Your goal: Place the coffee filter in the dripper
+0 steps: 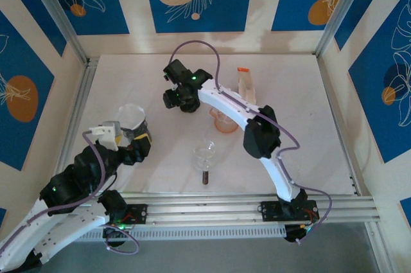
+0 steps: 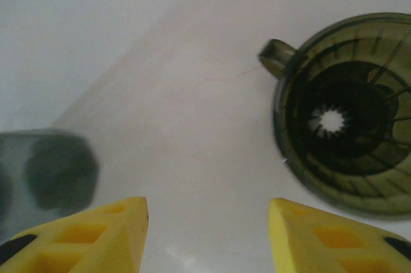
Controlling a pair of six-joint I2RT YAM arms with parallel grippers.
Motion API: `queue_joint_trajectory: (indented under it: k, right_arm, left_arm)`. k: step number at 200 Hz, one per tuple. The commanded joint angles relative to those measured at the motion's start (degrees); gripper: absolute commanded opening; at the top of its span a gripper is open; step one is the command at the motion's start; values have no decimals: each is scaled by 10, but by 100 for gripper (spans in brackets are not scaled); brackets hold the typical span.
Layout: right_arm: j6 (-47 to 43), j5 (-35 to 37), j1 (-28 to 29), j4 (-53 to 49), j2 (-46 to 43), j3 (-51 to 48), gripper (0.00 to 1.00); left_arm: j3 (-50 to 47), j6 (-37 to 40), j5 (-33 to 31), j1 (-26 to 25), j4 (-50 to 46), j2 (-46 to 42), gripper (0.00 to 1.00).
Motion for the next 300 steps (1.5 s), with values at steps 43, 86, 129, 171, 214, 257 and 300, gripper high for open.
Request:
queue_joint_trajectory:
  k: [43, 86, 129, 171, 214, 257, 300]
  right_arm:
    - [-48, 68, -7, -25, 80, 89, 53]
    - [-57, 68, -13, -28, 108, 110, 51]
    - [-69, 75, -16, -42, 136, 138, 47]
    - [-81, 85, -18, -42, 150, 148, 36]
    - [-92, 86, -15, -30, 140, 143, 13]
    - [-101, 29, -5, 26, 80, 105, 3]
    - [-84, 22, 3, 38, -2, 65, 0]
  left_arm:
    - [-2, -2, -2, 3, -8, -2, 100]
    - [-3, 6, -7, 3, -3, 0, 100]
    - [-4, 6, -3, 3, 5, 8, 100]
    - [-2, 4, 0, 3, 8, 15, 100]
    - [1, 3, -1, 3, 6, 16, 100]
    - [3, -2, -3, 3, 1, 13, 100]
    - [6, -5, -8, 3, -7, 5, 100]
